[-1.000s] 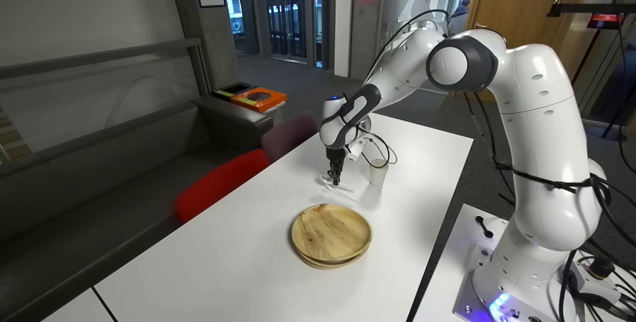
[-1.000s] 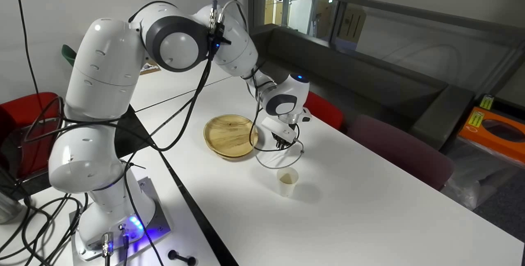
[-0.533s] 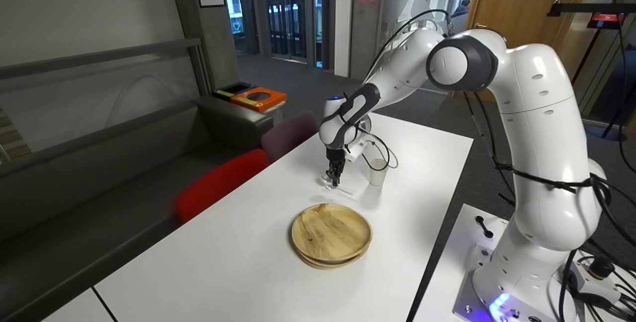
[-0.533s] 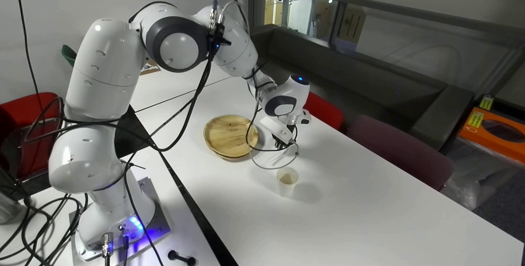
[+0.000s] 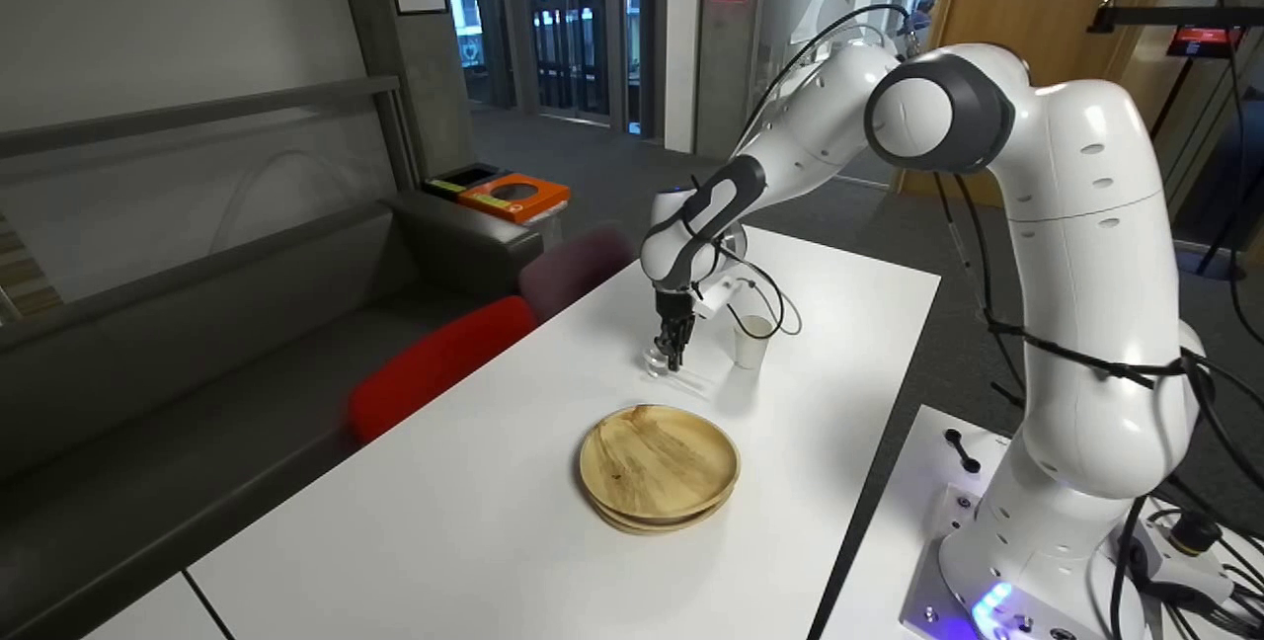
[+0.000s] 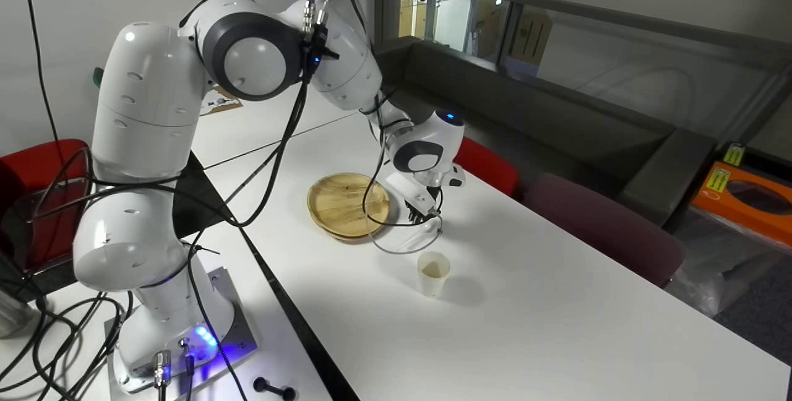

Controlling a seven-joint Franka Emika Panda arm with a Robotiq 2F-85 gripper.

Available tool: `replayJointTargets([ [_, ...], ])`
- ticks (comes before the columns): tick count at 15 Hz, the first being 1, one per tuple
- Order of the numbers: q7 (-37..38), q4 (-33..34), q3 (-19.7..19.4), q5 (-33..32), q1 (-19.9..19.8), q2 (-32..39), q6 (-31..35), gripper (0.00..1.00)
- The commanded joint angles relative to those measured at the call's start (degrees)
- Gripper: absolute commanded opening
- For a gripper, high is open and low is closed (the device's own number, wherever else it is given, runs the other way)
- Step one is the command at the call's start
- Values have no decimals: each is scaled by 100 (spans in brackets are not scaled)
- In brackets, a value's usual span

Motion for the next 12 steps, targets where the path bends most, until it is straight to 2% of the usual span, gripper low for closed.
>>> replayJointTargets([
  [1, -108, -371, 7, 220, -154, -472, -216, 2],
  [12, 295, -83, -247, 66, -46, -68, -135, 2],
])
